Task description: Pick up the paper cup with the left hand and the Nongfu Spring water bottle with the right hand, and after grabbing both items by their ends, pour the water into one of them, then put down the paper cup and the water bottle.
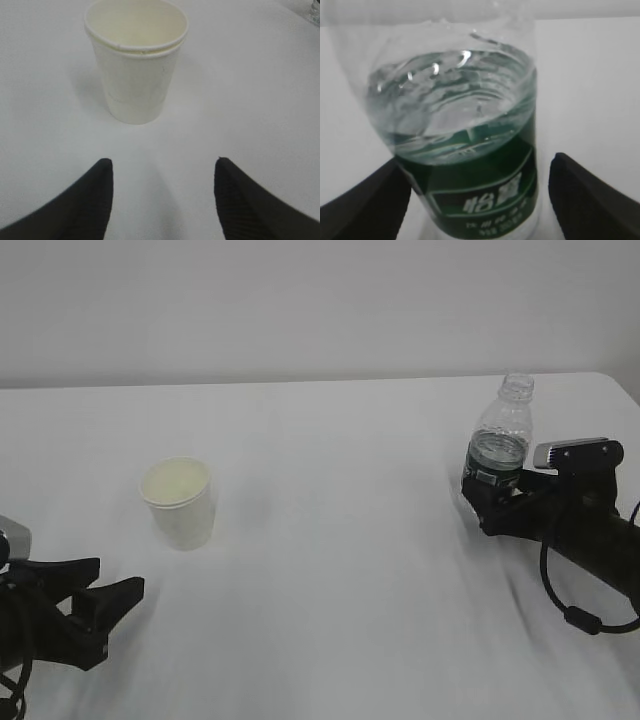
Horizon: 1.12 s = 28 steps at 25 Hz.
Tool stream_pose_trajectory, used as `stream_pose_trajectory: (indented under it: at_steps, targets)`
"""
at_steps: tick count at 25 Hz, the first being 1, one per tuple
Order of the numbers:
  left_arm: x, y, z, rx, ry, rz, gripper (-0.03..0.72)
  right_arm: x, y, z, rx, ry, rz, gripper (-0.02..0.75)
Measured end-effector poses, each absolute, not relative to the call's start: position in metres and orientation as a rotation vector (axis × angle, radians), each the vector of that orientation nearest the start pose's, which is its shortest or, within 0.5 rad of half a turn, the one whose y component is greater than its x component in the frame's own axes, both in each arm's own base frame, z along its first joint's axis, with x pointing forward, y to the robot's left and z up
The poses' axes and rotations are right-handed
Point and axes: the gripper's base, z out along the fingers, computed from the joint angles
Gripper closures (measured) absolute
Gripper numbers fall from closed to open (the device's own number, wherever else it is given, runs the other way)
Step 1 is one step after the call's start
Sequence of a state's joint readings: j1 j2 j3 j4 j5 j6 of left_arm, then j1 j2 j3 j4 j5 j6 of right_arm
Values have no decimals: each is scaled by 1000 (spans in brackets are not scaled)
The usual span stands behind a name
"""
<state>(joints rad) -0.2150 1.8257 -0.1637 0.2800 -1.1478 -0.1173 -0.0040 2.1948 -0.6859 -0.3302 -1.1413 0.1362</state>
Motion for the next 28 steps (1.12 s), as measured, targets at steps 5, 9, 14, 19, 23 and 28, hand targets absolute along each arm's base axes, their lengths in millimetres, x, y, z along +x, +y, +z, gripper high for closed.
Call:
stream_pose_trajectory:
  at_steps: [5,9,14,19,23,28]
  targets:
    - [200,-67,88,378,2027,-395,226,348,27,63,-217,1823,284,87]
    - [209,-70,84,383,2020,-399,226,354,27,66,-210,1803,292,87]
    - [220,-73,88,394,1980,-404,226,357,27,65,-212,1802,295,87]
    - [223,-74,89,398,1967,-407,226,360,27,62,-210,1801,297,88]
    - [223,-74,89,400,1967,-409,226,363,27,59,-199,1802,309,88]
    - [223,-74,89,401,1967,-409,226,367,28,56,-194,1801,324,90]
